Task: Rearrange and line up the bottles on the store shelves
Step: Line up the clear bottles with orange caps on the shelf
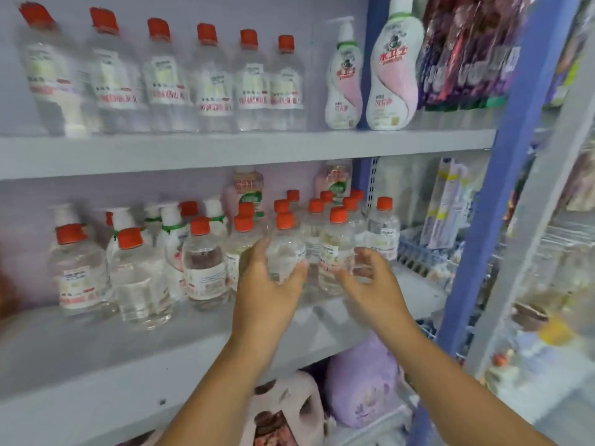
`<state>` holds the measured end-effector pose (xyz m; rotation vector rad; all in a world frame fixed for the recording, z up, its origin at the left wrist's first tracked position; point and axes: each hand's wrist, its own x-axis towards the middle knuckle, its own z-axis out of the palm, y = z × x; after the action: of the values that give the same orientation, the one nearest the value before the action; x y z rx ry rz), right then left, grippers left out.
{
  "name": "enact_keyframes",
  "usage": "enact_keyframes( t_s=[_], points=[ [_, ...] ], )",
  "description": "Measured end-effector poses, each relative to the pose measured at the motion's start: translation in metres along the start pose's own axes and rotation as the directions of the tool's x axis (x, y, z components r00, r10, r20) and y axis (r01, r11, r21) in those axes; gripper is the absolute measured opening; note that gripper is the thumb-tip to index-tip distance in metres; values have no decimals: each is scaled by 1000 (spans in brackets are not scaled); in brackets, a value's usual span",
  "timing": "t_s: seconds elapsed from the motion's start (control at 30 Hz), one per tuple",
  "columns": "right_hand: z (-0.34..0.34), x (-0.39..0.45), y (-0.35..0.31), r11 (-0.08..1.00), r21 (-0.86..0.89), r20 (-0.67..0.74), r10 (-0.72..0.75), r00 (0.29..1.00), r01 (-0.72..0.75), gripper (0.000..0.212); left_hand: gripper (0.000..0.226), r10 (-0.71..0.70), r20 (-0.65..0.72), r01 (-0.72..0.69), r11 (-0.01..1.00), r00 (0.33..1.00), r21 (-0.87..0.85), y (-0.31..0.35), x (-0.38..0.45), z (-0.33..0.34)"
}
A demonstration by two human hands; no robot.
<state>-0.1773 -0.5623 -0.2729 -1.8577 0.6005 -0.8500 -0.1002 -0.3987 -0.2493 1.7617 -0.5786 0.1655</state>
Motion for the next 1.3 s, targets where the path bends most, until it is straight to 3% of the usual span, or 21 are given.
enact_keyframes(
  t_s=[0.1,0.23,0.3,0.37,0.43,0.5,0.57,0.63,0.73,0.8,0.93,1.1,1.3],
  points=[
    [-8,23,8,1000,9,6,-9,1000,8,60,78,135,-111,-105,965,985,240,14,21,23],
    [-5,52,17,997,71,94,-37,995,30,54,98,13,-132,51,879,991,473,22,51,50],
    [-3,64,24,992,121,174,-57,983,36,52,102,13,-192,108,790,981,603,21,56,61],
    [-2,72,31,992,119,233,-71,970,45,53,103,31,-257,143,764,966,629,15,53,72],
    [-4,76,35,992,96,286,-106,952,81,48,94,64,-292,131,788,954,601,6,45,79],
    [-5,80,39,991,85,311,-128,942,107,52,80,119,-327,51,883,938,467,-4,31,82],
    [-5,81,39,988,77,342,-154,927,136,63,78,44,-349,43,970,936,239,-2,14,83],
    [-4,78,37,987,79,374,-157,914,137,72,77,-10,-332,52,992,943,117,-1,-1,76],
    [2,68,27,981,85,443,-195,875,175,77,65,-15,-404,56,994,915,89,1,-16,51],
    [9,59,20,977,87,470,-211,857,193,67,60,-23,-453,85,990,891,116,0,-27,25],
    [32,35,0,969,109,481,-247,841,223,52,66,15,-552,135,964,834,231,-6,-36,-42],
    [78,-9,-36,963,185,506,-264,822,195,44,63,15,-624,171,956,781,238,-33,-34,-117],
    [139,-41,-67,963,185,510,-265,818,197,51,73,-17,-624,221,942,781,251,-75,-19,-180]
  ],
)
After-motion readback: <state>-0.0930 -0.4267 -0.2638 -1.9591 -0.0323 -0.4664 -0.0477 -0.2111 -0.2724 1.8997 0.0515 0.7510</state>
